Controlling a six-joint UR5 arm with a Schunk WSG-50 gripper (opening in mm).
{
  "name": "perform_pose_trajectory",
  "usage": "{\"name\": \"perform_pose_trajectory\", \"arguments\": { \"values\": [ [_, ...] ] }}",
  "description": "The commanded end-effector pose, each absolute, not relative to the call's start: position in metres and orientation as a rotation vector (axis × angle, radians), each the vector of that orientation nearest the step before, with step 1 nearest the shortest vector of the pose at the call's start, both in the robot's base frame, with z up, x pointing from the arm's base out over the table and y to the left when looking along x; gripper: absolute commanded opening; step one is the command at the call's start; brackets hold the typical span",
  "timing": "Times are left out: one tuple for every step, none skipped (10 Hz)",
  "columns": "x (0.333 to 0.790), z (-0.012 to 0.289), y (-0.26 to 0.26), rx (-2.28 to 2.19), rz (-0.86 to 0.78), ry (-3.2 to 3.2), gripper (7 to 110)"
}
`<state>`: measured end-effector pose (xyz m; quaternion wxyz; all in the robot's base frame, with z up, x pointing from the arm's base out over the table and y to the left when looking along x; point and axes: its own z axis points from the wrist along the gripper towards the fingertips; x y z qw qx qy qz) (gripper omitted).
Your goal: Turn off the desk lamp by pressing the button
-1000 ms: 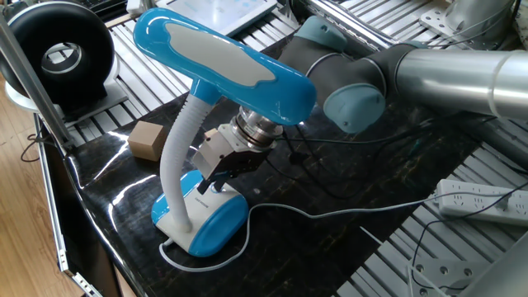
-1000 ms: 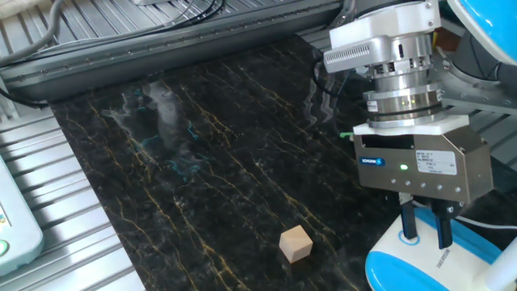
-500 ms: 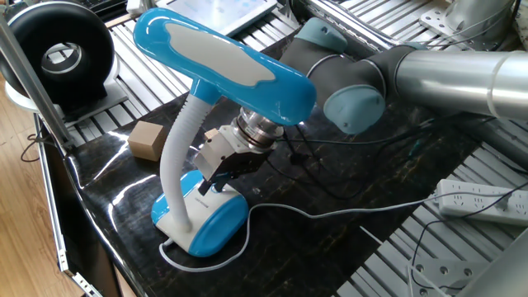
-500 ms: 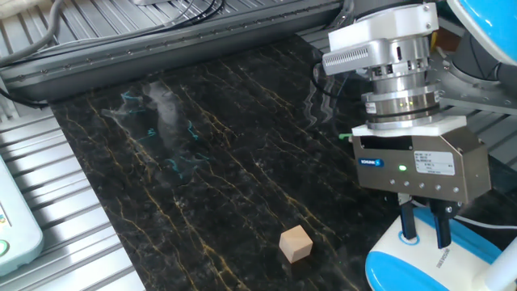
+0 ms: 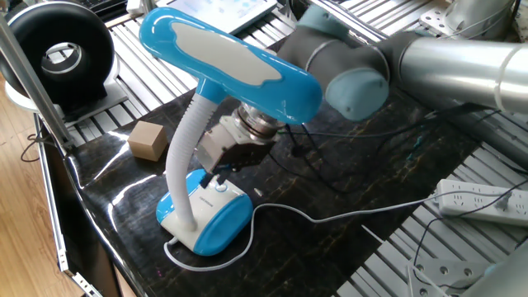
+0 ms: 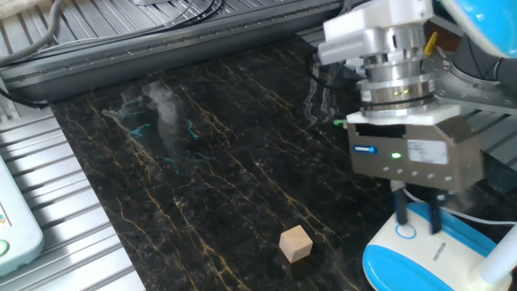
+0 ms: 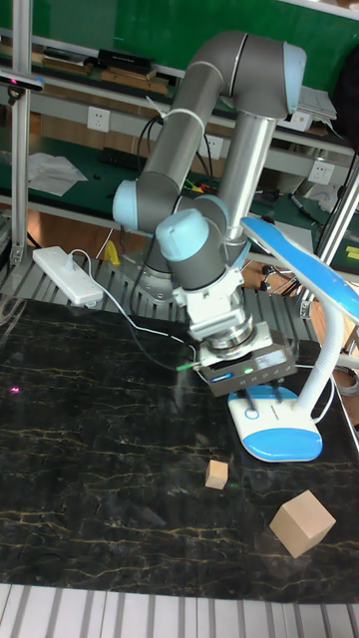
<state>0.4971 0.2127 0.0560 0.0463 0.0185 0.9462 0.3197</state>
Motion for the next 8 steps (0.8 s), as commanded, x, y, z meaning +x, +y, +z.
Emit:
{"name": "perform_pose_trajectory", "arguments": {
  "values": [
    [0.500,0.098,0.215,0.094,1.036,2.884,44],
    [0.499,0.106,0.208,0.072,1.027,2.891,44],
    [0.500,0.111,0.197,0.022,1.005,2.890,44],
    [0.500,0.107,0.183,-0.019,0.940,2.908,22],
    [0.500,0.100,0.173,-0.031,0.893,2.923,22],
    [0.501,0.099,0.170,-0.038,0.883,2.924,22],
    [0.501,0.100,0.166,-0.045,0.881,2.925,22],
    [0.500,0.104,0.163,-0.053,0.894,2.927,22]
  ]
}}
